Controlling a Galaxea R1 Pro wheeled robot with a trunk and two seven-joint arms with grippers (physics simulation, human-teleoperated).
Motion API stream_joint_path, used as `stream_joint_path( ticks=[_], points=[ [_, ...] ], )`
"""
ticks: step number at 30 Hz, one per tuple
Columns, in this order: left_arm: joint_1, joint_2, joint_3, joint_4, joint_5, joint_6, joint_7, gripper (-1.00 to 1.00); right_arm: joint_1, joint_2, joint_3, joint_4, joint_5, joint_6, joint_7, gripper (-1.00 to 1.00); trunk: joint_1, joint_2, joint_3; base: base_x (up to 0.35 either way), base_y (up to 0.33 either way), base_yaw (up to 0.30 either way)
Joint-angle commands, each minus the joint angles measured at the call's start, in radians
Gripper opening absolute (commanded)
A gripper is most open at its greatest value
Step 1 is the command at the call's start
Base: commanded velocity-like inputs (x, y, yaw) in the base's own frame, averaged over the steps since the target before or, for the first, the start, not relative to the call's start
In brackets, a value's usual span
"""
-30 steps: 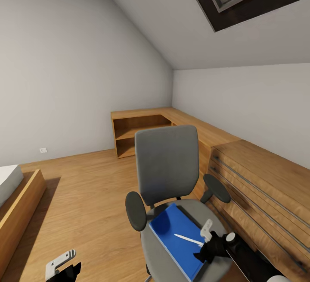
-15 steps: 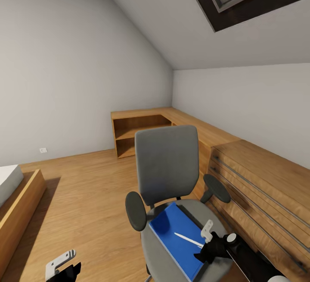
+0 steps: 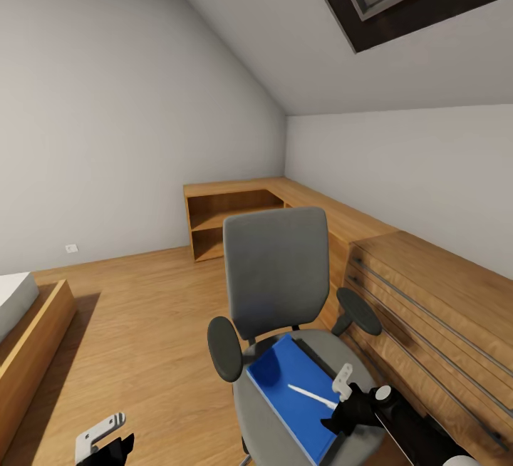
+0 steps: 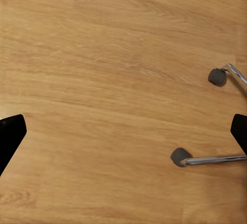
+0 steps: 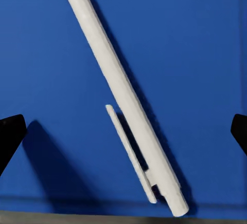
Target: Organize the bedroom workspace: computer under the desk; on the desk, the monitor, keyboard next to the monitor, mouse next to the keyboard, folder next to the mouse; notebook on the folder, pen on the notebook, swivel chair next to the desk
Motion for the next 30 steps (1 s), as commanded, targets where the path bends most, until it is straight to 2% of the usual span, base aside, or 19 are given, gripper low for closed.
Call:
stream_joint_path(
  ticks=[1,6,7,30],
  points=[
    [0.000,0.001,-0.002,-0.002,0.009,0.001,0.009,1.00,0.000,-0.001,0.003,0.005,0.024,0.001,0.002,1.00,0.000,0.000,-0.001,0.000,0.000,0.000],
    [0.000,0.001,-0.002,-0.002,0.009,0.001,0.009,1.00,0.000,-0.001,0.003,0.004,0.024,0.001,0.003,1.00,0.000,0.000,-0.001,0.000,0.000,0.000],
    [0.000,0.001,-0.002,-0.002,0.009,0.001,0.009,1.00,0.000,-0.001,0.003,0.004,0.025,0.001,0.002,-1.00,0.000,0.000,-0.001,0.000,0.000,0.000],
    [0.000,0.001,-0.001,-0.002,0.009,0.001,0.009,1.00,0.000,-0.001,0.003,0.001,0.025,0.002,0.004,-1.00,0.000,0.000,-0.001,0.000,0.000,0.000]
  ],
)
